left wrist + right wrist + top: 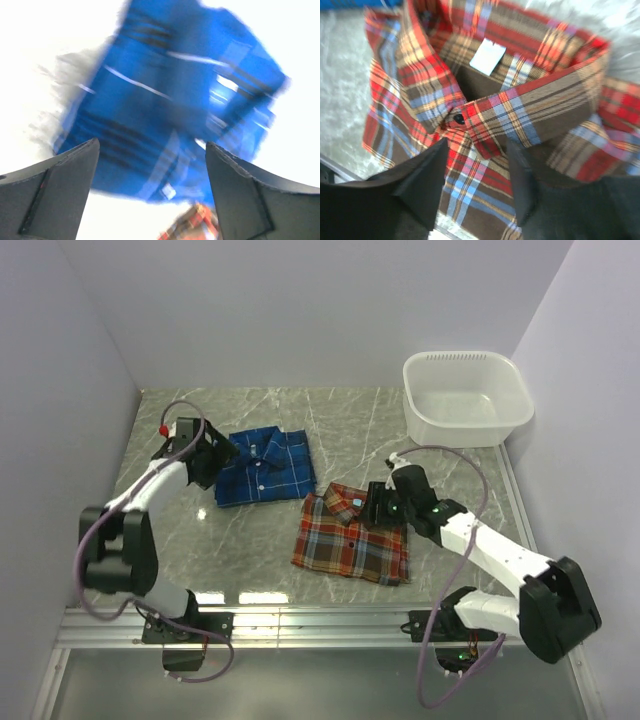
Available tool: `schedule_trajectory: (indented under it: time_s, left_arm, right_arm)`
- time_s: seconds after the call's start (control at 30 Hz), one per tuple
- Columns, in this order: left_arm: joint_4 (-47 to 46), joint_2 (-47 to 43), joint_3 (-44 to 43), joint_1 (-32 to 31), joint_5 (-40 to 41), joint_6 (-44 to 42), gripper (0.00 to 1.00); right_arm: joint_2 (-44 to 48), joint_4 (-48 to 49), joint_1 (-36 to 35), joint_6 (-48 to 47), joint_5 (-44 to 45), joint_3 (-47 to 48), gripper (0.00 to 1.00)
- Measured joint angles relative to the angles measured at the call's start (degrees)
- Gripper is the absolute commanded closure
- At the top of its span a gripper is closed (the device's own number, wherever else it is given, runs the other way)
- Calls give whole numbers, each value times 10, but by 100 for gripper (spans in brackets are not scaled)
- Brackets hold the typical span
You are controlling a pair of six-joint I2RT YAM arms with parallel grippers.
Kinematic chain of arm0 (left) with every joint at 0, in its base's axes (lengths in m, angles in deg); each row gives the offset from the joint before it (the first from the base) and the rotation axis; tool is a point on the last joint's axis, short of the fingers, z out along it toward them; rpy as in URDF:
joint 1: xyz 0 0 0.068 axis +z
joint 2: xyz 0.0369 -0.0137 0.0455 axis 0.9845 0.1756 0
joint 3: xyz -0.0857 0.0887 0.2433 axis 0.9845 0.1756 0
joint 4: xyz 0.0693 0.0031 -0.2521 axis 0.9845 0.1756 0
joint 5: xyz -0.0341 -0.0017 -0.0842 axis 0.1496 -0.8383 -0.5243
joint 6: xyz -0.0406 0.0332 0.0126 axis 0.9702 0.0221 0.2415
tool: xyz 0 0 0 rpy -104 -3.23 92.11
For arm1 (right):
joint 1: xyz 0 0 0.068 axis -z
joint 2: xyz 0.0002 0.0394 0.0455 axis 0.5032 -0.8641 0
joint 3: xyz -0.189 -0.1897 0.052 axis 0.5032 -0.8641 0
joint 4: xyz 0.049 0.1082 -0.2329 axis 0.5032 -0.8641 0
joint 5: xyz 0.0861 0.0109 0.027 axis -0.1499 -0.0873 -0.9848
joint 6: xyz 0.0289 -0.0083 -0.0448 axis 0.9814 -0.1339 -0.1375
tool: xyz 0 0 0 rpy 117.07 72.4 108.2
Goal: Fold and stack the long sleeve shirts
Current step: Neatly place the folded shirt to the corner
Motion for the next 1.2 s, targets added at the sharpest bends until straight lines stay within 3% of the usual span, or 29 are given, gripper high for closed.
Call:
schedule_trajectory:
  time_s: [0.03, 0.13, 0.27, 0.43, 0.6, 0.97, 1.2]
  left_arm:
    - [5, -25, 0, -5, -5, -11, 4]
    - [23, -109, 0, -40, -19, -46, 2]
    - [31, -182, 20, -142, -43, -76, 1]
    - [30, -195, 117, -275, -115, -80, 1]
    - [38, -155, 153, -332, -159, -86, 1]
    - [16, -65, 162, -351, -211, -102, 14]
    - [-2, -54, 174, -352, -236, -91, 30]
  right_arm:
    - [15, -10, 0, 0, 12, 4, 26]
    - [55, -37, 7, -1, 49, 25, 11]
    - [82, -67, 33, 0, 106, 64, 4]
    - [68, -99, 90, 11, 130, 75, 3]
    - [36, -108, 146, 20, 105, 62, 3]
    - [-23, -92, 195, 28, 38, 12, 7]
    - [-66, -56, 204, 30, 22, 0, 11]
